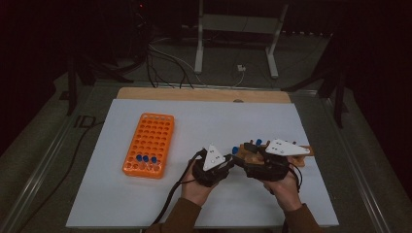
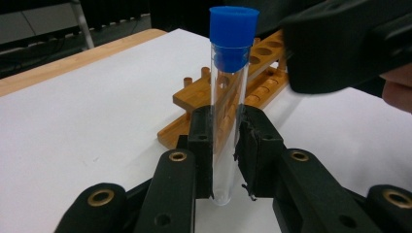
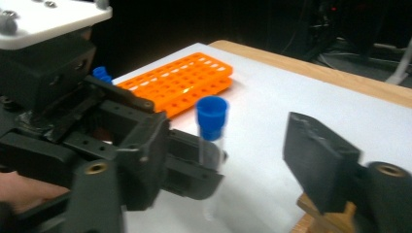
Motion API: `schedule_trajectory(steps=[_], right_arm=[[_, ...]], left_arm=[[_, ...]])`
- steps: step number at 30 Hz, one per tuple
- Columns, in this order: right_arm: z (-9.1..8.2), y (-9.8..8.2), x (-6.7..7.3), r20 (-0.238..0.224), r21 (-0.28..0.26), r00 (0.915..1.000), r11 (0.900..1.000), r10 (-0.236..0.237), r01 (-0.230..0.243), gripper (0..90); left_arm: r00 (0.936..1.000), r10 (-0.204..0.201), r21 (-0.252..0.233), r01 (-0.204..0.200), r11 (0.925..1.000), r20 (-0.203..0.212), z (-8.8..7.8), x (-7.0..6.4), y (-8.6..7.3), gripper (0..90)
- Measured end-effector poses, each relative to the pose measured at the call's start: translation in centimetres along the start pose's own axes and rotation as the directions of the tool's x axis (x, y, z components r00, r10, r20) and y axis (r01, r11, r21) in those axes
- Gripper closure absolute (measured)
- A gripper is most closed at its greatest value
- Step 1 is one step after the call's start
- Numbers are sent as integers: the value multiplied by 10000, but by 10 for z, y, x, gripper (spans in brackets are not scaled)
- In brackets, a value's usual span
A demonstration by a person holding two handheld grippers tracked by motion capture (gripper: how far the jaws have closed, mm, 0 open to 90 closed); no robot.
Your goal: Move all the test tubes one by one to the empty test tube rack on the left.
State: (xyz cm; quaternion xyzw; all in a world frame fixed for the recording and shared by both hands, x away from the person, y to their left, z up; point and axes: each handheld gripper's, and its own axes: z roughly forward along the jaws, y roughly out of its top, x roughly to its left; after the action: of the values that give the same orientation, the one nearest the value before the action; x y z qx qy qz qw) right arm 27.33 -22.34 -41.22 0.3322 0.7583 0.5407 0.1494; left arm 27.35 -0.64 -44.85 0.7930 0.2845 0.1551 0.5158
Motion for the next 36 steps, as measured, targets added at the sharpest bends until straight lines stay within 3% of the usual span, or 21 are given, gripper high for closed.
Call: schedule_trajectory(steps=[6,9,15,23,36], right_arm=[[-3,-1,-7,139,15,9999,10000,57,-57,247],[-4,-1,-10,340,38,9994,10000,82,-84,141],[-5,-2,-15,642,132,9978,9998,157,-165,26],[-10,-3,-23,971,47,9949,9996,272,-278,1],[-17,-3,-29,1117,-56,9931,9994,357,-353,1]], left_arm=[[9997,-182,-50,181,9998,-173,-6,5,-1,769],[9995,-213,-52,212,9998,-232,-10,7,-1,769],[9992,-226,-107,222,9997,-317,-17,11,0,769],[9986,-345,-234,336,9992,-390,-28,16,0,769],[9953,-600,-319,577,9978,-766,-56,33,-5,769]])
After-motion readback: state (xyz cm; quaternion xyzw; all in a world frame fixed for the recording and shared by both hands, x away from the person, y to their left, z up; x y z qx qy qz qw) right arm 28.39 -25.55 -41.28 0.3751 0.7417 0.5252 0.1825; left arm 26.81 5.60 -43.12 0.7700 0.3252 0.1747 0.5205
